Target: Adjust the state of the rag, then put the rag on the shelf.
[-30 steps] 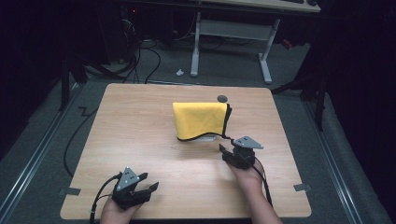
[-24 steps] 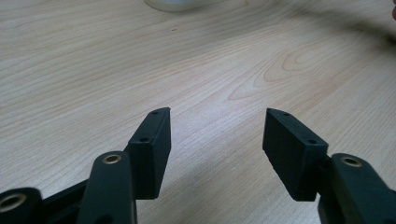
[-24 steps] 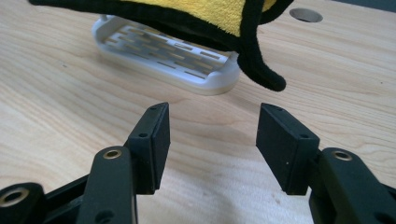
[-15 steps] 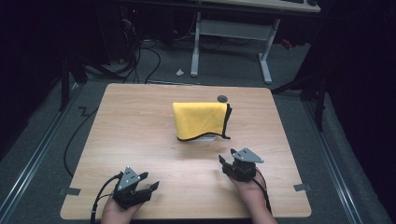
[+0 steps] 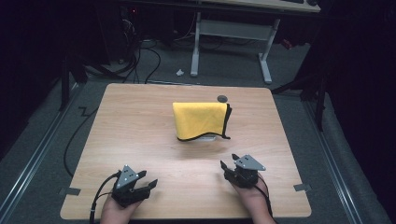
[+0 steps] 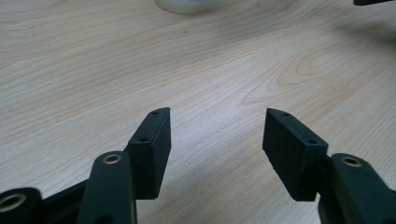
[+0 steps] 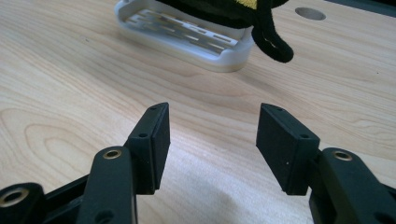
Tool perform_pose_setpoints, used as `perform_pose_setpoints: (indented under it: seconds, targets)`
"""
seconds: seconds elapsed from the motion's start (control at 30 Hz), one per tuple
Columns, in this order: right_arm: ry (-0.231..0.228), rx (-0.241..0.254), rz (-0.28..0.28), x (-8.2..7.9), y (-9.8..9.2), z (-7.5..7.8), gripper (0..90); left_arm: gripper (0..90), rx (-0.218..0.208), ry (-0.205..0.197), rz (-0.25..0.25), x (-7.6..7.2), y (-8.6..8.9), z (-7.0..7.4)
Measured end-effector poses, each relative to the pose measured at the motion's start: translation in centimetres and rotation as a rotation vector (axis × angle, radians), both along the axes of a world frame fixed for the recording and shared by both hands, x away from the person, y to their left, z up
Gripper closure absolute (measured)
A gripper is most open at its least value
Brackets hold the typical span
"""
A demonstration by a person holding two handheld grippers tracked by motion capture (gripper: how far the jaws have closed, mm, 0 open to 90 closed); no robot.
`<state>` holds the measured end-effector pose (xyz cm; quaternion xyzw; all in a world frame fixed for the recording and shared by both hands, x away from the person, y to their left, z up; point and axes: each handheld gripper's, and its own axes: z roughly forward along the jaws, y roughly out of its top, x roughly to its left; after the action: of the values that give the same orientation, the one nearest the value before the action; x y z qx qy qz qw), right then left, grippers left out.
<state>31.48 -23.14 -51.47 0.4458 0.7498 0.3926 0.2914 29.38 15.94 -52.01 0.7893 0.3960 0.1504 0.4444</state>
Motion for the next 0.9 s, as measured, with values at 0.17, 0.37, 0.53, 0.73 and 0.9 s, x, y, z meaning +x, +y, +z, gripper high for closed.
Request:
perform_pose_setpoints:
  seconds: [0.17,0.37,0.53,0.73,0.9]
  targets:
    - [-0.011,0.015,-0.017,-0.34,-0.41,0.33,45.0,42.4,-0.007,-0.001,0.009,0.16,0.21,0.05]
    - [-0.014,0.01,-0.022,-0.6,-0.67,0.37,45.1,42.0,-0.016,0.008,0.015,0.51,0.29,-0.08]
    - [-0.017,0.015,-0.029,-0.67,-0.69,0.51,45.3,41.7,-0.024,0.019,0.014,0.67,0.31,-0.32]
    - [-0.01,0.008,-0.024,-0.59,-0.39,0.29,45.5,41.7,-0.031,0.018,0.011,0.63,0.39,-0.15]
    - [-0.019,0.005,-0.023,-0.8,-0.46,0.38,45.6,41.7,-0.031,0.016,0.009,0.55,0.25,-0.06]
